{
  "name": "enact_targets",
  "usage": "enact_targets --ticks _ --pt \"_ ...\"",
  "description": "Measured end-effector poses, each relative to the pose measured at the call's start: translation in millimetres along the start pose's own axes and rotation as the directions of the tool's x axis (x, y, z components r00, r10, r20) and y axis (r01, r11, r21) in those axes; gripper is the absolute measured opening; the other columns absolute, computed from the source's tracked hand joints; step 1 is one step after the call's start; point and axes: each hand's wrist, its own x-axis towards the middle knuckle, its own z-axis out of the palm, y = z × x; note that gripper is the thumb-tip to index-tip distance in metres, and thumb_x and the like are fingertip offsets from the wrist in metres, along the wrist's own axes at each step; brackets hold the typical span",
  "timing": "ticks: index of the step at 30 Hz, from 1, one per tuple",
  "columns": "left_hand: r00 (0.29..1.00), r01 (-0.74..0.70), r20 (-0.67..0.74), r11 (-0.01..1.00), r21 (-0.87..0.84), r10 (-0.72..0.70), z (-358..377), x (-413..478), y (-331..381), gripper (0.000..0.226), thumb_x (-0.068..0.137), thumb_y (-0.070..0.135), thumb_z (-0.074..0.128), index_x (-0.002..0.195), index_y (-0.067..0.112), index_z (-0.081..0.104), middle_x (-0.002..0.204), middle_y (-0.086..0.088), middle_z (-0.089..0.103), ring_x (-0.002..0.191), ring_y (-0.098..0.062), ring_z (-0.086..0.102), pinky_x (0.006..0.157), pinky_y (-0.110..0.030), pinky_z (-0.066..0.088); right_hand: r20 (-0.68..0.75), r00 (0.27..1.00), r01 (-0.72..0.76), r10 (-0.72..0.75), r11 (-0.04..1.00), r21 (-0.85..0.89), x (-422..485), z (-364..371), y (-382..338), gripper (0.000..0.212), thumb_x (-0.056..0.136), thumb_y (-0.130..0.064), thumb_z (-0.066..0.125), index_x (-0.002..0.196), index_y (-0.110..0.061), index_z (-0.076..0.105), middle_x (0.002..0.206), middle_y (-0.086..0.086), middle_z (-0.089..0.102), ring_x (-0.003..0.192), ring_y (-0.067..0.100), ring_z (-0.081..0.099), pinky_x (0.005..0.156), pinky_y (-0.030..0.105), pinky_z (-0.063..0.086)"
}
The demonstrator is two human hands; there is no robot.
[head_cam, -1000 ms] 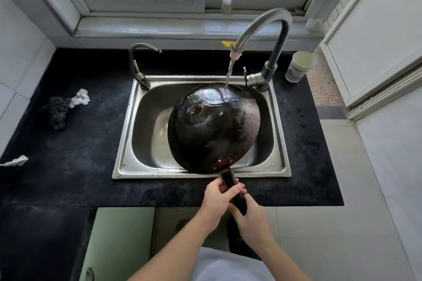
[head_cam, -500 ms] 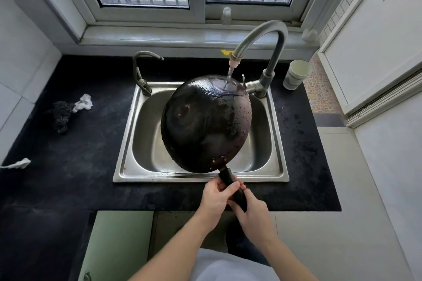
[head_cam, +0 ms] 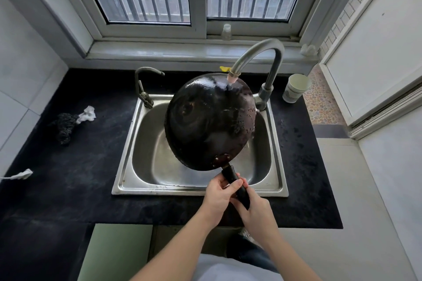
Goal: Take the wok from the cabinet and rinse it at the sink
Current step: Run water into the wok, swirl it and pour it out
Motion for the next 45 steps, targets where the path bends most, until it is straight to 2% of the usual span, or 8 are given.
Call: enact_targets --ticks 4,9,13,16,19,24,28,45 --pt "1.000 -0.002 -0.011 1.000 0.002 0.002 5 10 4 0.013 0.091 0.008 0.066 0.104 0.009 0.066 0.097 -0.008 0.076 0.103 -0.028 0.070 0.097 -0.045 0.053 0.000 1.000 0.003 -0.003 1.000 -0.009 11 -6 1 0.049 0.094 -0.029 0.066 0.140 -0.024 0.051 0.106 -0.008 0.075 0.095 0.009 0.071 0.085 0.030 0.059" --pt "1.000 -0.006 -0.006 1.000 -0.008 0.006 16 22 13 0.012 0.092 0.006 0.064 0.104 0.009 0.064 0.096 -0.007 0.076 0.096 -0.024 0.072 0.080 -0.037 0.057 0.016 0.999 0.032 -0.031 0.999 -0.032 28 -15 7 0.040 0.093 -0.027 0.067 0.132 -0.022 0.056 0.095 -0.011 0.074 0.083 0.005 0.069 0.073 0.021 0.056" --pt "0.999 -0.030 -0.014 1.000 -0.005 0.030 24 31 18 0.011 0.093 0.004 0.063 0.104 0.006 0.064 0.095 -0.009 0.075 0.094 -0.024 0.072 0.086 -0.038 0.057 0.029 0.999 0.024 -0.023 0.999 -0.027 41 -22 10 0.036 0.093 -0.025 0.068 0.128 -0.022 0.058 0.092 -0.012 0.072 0.077 0.003 0.067 0.064 0.012 0.048" --pt "0.999 -0.023 -0.029 1.000 -0.013 0.023 28 39 18 0.013 0.093 0.004 0.062 0.106 0.005 0.064 0.097 -0.011 0.075 0.097 -0.026 0.071 0.091 -0.043 0.057 0.049 0.999 0.010 -0.009 1.000 -0.018 48 -26 13 0.033 0.093 -0.026 0.067 0.125 -0.023 0.059 0.088 -0.014 0.071 0.076 0.005 0.068 0.066 0.020 0.054" --pt "0.999 -0.011 -0.052 1.000 -0.017 0.010 31 46 17 0.014 0.092 0.006 0.064 0.106 0.006 0.066 0.099 -0.013 0.075 0.101 -0.031 0.070 0.093 -0.045 0.055 0.066 0.998 0.000 0.001 1.000 -0.020 55 -29 17 0.034 0.093 -0.027 0.066 0.126 -0.024 0.059 0.094 -0.012 0.073 0.083 0.007 0.069 0.077 0.030 0.060" --pt "0.996 -0.003 -0.091 1.000 -0.026 0.001 37 51 20 0.015 0.092 0.007 0.064 0.107 0.006 0.066 0.101 -0.014 0.076 0.101 -0.030 0.072 0.098 -0.049 0.053 0.076 0.997 0.015 -0.014 1.000 -0.012 63 -35 17 0.032 0.093 -0.029 0.067 0.124 -0.024 0.061 0.098 -0.015 0.074 0.088 0.005 0.070 0.081 0.027 0.059" --pt "0.994 -0.004 -0.106 0.999 -0.048 -0.001 38 56 22 0.017 0.092 0.007 0.065 0.108 0.005 0.065 0.102 -0.013 0.076 0.102 -0.030 0.071 0.101 -0.050 0.051 0.085 0.996 0.003 -0.004 1.000 0.004 70 -37 17 0.029 0.092 -0.032 0.066 0.120 -0.024 0.062 0.091 -0.012 0.074 0.079 0.006 0.070 0.074 0.034 0.061" --pt "0.987 -0.016 -0.157 1.000 -0.010 0.014 54 72 38 0.018 0.091 0.006 0.066 0.108 0.005 0.066 0.102 -0.012 0.076 0.102 -0.028 0.071 0.101 -0.049 0.051 0.108 0.994 -0.001 -0.004 0.999 0.039 92 -52 11 0.023 0.094 -0.023 0.066 0.117 -0.018 0.063 0.084 -0.011 0.072 0.070 0.005 0.069 0.065 0.028 0.061"
